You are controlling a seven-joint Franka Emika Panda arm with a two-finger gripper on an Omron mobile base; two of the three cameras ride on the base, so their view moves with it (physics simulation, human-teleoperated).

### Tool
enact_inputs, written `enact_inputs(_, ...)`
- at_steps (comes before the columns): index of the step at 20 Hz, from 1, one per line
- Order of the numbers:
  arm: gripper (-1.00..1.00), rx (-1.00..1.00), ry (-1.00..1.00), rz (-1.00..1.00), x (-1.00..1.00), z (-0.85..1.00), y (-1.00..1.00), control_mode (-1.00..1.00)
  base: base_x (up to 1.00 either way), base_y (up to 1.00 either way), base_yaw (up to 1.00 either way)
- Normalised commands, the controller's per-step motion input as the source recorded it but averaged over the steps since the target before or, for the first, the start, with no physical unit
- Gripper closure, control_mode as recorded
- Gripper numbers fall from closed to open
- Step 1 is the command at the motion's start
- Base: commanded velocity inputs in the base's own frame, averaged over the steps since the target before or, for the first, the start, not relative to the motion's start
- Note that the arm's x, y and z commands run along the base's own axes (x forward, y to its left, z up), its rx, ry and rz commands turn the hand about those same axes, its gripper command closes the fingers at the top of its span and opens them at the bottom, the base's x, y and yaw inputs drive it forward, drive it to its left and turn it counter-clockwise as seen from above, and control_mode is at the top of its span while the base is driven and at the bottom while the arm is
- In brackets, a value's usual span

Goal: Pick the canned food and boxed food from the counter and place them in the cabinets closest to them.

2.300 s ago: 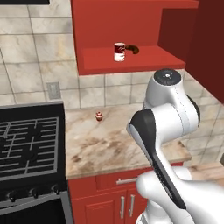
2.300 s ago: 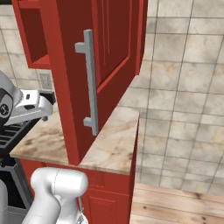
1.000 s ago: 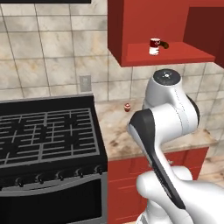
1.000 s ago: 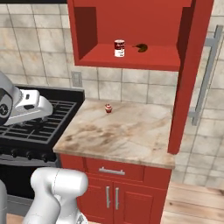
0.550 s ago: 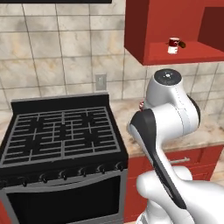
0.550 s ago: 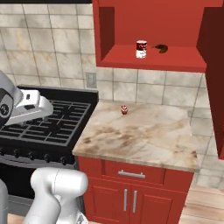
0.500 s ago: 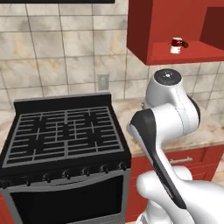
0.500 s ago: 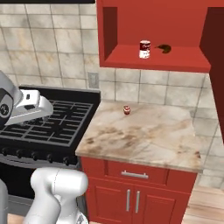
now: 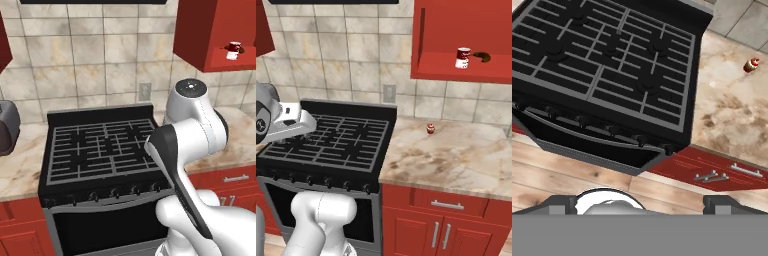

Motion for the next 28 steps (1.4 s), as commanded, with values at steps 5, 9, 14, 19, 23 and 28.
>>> enact_inputs(5,-1.00,0.00,0.00,0.00,0.00,0.00,0.00,1.00,-0.22,0.60,0.00)
enact_inputs(9,-1.00,0.00,0.00,0.00,0.00,0.00,0.00,1.00,-0.17,0.61,0.00)
enact_inputs(14,-1.00,0.00,0.00,0.00,0.00,0.00,0.00,1.00,-0.12,0.58,0.00)
enact_inputs(19,-1.00,0.00,0.00,0.00,0.00,0.00,0.00,1.00,-0.13,0.56,0.00)
enact_inputs(23,-1.00,0.00,0.00,0.00,0.00,0.00,0.00,1.00,-0.10,0.58,0.00)
enact_inputs(28,-1.00,0.00,0.00,0.00,0.00,0.00,0.00,1.00,-0.06,0.59,0.00)
